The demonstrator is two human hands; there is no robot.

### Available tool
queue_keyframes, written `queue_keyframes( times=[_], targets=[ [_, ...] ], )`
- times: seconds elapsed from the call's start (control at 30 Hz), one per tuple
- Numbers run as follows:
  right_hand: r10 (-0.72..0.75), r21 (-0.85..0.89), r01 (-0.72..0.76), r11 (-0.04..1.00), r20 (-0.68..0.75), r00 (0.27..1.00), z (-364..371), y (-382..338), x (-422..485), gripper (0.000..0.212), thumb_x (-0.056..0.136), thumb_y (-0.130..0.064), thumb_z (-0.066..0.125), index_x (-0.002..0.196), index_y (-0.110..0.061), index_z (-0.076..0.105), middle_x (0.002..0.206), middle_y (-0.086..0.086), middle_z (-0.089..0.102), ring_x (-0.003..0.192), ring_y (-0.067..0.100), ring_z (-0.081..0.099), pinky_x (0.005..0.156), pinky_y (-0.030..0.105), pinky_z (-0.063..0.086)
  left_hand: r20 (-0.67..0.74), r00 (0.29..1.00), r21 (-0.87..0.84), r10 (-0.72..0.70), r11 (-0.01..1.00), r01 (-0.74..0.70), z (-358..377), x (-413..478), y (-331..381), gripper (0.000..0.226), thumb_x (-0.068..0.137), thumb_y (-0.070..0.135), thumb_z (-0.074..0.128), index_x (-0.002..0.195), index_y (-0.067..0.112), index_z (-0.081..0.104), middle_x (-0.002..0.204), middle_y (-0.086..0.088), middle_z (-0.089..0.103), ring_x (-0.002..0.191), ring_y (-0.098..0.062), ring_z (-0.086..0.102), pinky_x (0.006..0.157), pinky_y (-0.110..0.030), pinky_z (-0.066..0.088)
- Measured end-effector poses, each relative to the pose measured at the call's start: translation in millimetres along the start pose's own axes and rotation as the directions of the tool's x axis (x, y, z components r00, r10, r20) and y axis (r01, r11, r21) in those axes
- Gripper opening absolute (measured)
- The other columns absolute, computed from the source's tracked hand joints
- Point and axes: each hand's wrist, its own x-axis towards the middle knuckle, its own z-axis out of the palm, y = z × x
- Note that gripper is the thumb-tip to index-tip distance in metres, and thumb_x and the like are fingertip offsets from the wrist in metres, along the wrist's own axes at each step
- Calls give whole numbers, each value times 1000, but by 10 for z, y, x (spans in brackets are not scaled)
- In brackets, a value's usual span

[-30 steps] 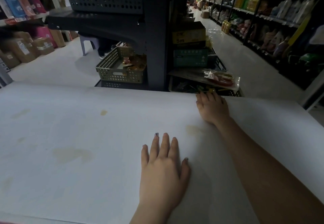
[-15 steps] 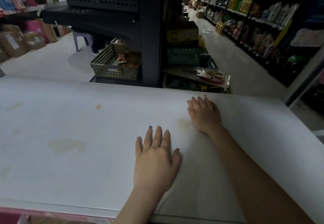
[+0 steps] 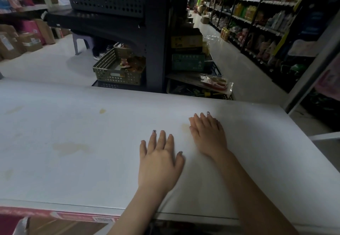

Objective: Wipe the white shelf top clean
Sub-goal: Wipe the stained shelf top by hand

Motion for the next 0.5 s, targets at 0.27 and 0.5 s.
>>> queue_keyframes(
  times=[0.27, 0.5],
  targets=[
    [-5, -5, 5, 1000, -15, 1000, 32, -51, -367, 59, 96, -46, 1, 150, -23, 2, 158, -2, 0, 144, 16, -7, 113, 32, -7, 32, 999, -15, -15, 1000, 15, -32, -11, 21, 72, 83, 52, 7, 147, 21, 17, 156, -1, 11, 143, -20, -5, 115, -44, 2],
    [-45, -10, 45, 999, -66, 997, 62, -120, -739, 92, 66, -52, -26, 150, -25, 2, 158, -3, 1, 144, 15, -7, 113, 32, -6, 46, 999, -32, -11, 999, 13, -65, -21, 30, 60, 94, 47, 23, 147, 20, 16, 157, -1, 9, 144, -20, -6, 115, -44, 2]
  ],
)
